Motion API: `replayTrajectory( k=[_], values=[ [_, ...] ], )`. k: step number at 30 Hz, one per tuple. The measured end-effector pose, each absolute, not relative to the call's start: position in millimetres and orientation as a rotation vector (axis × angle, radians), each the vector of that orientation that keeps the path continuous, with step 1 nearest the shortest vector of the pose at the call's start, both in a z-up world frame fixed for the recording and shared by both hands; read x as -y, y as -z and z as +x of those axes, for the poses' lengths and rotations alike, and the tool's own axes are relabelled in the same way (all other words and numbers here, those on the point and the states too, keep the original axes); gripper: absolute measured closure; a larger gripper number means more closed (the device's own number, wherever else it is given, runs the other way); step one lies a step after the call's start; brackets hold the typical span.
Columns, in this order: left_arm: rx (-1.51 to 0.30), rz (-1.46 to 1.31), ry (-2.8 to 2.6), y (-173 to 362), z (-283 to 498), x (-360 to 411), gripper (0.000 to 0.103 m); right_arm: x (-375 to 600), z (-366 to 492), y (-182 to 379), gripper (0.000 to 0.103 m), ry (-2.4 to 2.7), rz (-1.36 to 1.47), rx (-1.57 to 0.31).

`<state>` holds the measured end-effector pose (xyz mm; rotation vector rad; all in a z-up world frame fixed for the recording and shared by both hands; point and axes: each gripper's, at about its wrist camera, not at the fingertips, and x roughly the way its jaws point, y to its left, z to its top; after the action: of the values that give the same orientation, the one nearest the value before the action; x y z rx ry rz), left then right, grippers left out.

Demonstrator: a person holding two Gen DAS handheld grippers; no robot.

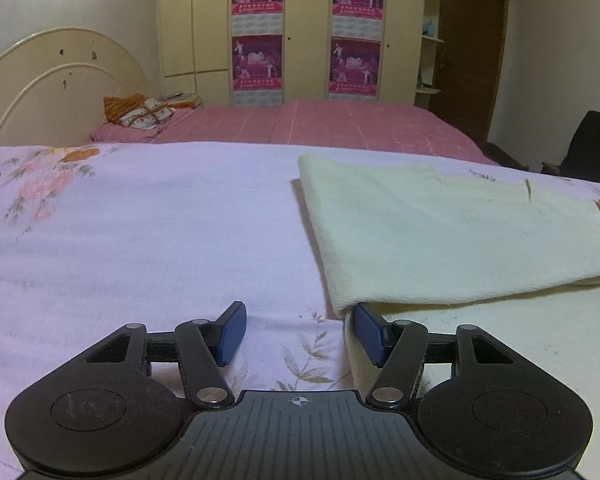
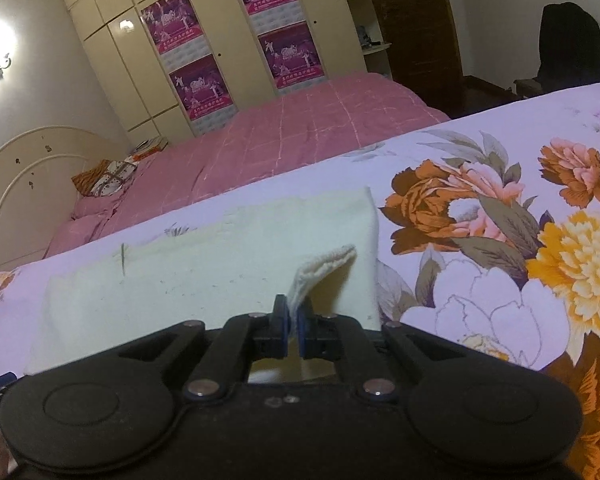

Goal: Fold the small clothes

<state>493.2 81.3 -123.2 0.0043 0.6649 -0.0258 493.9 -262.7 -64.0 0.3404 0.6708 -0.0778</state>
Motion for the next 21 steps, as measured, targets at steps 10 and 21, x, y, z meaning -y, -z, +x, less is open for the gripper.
replayTrajectory(
  k=[10, 21],
  values=[
    [-0.675, 0.02, 0.026, 123, 494, -78, 0.042, 269, 486, 70, 0.097, 0.076, 0.36, -0.685],
    [-0.559, -0.017, 0.196, 86, 488, -90, 0.042, 292, 468, 53, 0.06, 0.179, 0.348, -0.595]
  ],
)
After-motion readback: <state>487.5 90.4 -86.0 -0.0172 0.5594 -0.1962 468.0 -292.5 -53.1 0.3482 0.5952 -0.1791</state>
